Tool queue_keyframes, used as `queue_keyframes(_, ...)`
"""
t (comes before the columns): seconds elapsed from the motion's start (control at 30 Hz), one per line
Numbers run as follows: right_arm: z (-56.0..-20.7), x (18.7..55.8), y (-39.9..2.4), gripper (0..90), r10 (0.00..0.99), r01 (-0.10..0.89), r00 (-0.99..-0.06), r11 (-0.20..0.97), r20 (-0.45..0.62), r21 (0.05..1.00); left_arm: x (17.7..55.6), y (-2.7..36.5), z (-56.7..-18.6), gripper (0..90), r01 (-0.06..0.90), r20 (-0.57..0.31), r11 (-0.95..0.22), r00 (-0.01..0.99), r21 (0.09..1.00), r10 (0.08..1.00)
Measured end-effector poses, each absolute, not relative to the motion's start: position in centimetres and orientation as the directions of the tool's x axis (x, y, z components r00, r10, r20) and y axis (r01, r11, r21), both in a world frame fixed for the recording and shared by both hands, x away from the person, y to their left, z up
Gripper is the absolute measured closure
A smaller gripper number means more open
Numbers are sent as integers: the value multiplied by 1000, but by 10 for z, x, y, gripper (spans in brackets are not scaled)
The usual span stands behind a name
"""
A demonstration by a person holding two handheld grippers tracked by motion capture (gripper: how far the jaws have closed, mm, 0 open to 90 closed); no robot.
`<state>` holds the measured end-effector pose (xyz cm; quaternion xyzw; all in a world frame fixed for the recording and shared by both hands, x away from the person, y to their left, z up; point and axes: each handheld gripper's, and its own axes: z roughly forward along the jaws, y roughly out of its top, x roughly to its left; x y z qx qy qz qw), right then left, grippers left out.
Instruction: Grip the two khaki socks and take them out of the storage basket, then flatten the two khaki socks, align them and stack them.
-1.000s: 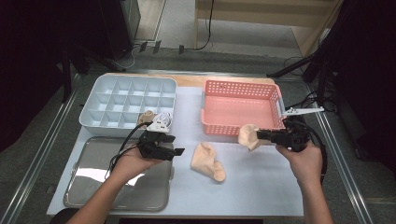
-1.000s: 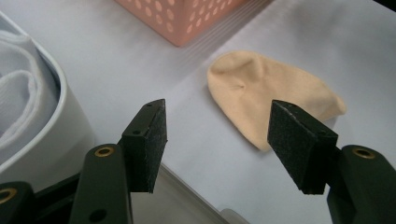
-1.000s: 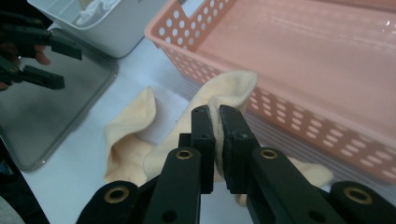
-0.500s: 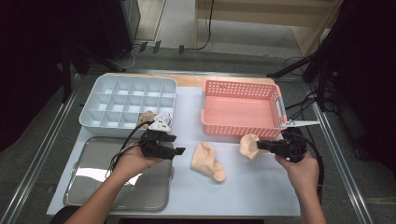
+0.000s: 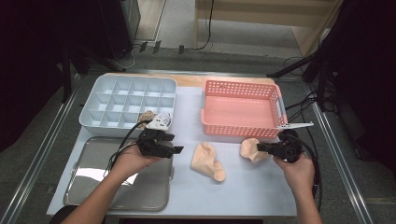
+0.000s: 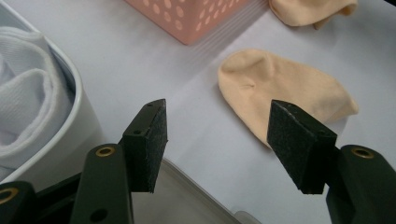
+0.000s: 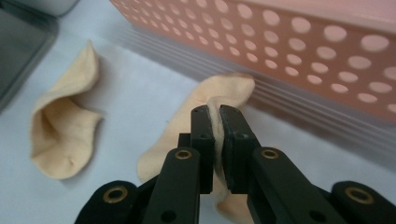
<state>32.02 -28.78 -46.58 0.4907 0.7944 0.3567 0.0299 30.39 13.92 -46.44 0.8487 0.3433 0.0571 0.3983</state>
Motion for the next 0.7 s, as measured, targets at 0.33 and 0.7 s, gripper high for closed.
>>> queue_keyframes(0.33,-471,321,-290,674,809,738,-524,275,266,615,301,130,-466,391,524,-161,-471,772,710,615)
queue_keyframes(0.7,-457,313,-271,657,787,699,-562,288,254,654,300,128,-466,392,530,-171,-457,766,715,620)
